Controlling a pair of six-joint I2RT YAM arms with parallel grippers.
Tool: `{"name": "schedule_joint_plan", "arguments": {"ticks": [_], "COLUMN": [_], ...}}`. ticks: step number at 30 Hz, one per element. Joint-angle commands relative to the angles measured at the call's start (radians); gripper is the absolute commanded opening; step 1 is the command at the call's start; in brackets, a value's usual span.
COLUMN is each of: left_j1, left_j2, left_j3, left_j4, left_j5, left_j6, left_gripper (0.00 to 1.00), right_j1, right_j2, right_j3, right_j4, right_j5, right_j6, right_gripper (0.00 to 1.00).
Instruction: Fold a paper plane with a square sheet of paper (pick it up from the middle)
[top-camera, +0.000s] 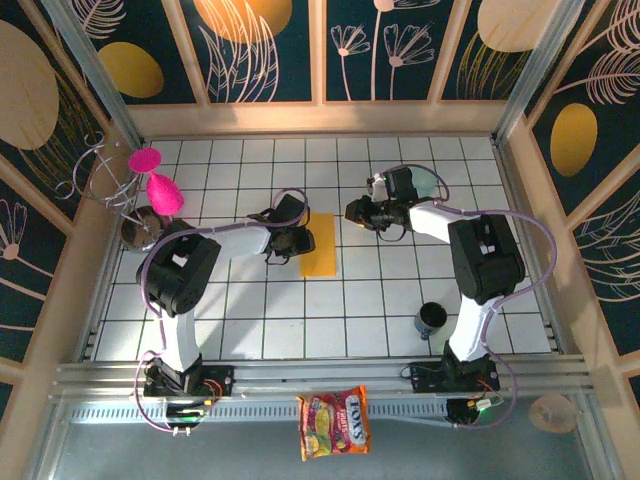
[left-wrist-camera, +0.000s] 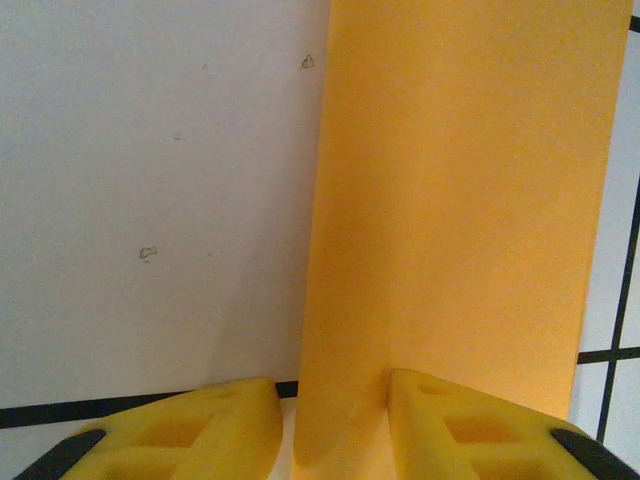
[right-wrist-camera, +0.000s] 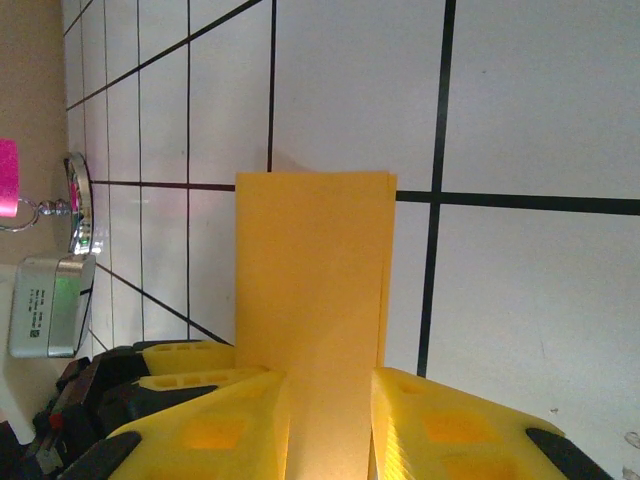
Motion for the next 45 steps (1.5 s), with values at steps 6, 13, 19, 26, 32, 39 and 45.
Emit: {"name": "schedule_joint_plan", "arguments": {"ticks": [6,13,19,26,32,39,45], "left_j1": [-0.009,-0.009,-0.010,-0.010,-0.010,-0.011,-0.011], "left_j2": [0.211,0.220,0.226,0.231,0.232,0.232,0.228], "left_j3": [-0.048,-0.041,-0.038,-0.042,-0.046,-0.050,-0.058], "left_j4": [-0.008,-0.004,-0.004,-0.002,-0.002,0.001,0.008], "left_j5": [-0.023,-0.022,-0.024,-0.024,-0.029,-0.032,-0.032], "left_j6": [0.046,0.042,0.048,0.051,0.049,0.049,0.048], "left_gripper": [0.39,0.40,0.40,0.40,0.40,0.40,0.40], "right_j1": [0.020,0.044,0.058,0.081,0.114,0.137,0.139], "right_j2": [0.018,0.037,0.053,0.073,0.103,0.133,0.162], "right_j3": [0.028,0.036,0.041,0.043,0.038,0.040,0.034], "right_j4": [-0.005,-0.004,-0.007,-0.004,0.007,0.021,0.004], "right_j5": [-0.048,-0.073,-0.082,-0.092,-0.105,-0.120,-0.107], "right_j6": [-0.037,-0.042,-0.048,-0.043,-0.019,0.004,0.012], "right_gripper": [0.24,0.23,0.22,0.18,0.13,0.09,0.06]}}
